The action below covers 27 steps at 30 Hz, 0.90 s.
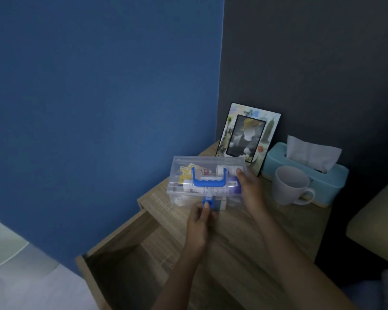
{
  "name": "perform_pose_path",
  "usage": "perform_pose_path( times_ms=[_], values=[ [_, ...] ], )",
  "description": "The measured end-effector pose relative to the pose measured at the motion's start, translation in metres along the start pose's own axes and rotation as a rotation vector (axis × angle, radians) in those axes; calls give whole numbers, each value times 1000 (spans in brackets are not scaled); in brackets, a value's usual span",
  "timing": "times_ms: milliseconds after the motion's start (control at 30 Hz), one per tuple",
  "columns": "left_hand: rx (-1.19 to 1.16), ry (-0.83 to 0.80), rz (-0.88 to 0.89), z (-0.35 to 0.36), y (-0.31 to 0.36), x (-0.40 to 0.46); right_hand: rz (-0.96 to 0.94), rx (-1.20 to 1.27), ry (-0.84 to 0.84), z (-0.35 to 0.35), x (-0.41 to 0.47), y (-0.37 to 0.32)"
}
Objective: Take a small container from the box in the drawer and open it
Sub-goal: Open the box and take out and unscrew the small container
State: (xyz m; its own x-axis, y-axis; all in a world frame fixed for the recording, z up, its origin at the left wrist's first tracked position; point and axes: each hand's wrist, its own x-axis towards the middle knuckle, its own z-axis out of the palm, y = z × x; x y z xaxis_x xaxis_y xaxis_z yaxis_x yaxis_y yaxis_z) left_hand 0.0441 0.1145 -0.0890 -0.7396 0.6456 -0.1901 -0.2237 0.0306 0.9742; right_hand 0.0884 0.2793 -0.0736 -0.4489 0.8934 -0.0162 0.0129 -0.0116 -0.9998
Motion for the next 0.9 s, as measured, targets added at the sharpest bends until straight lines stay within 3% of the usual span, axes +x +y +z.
perform_pose_path(
  times_ms=[67, 200, 267, 467, 667, 767, 900],
  values=[
    [1, 73, 15, -11, -5, -5, -2, -2, -16, 0, -1, -3],
    [35, 380, 174, -31, 0, -12, -12, 48, 53, -11, -25, -1],
    [58, 441, 226, -37, 7, -11, -22, 9, 87, -18, -44, 6],
    [81, 256, 272, -42, 19, -1, -11, -18, 75, -13, -60, 5],
    [94, 271, 262, -44, 18, 2, -93, -21, -57, -7, -43, -15],
    [86, 262, 266, -45, 18, 4, -125, -19, -34, 0, -25, -33],
    [79, 239, 263, -48, 18, 6, -13, -74, -42, 3, -3, -41]
  ],
)
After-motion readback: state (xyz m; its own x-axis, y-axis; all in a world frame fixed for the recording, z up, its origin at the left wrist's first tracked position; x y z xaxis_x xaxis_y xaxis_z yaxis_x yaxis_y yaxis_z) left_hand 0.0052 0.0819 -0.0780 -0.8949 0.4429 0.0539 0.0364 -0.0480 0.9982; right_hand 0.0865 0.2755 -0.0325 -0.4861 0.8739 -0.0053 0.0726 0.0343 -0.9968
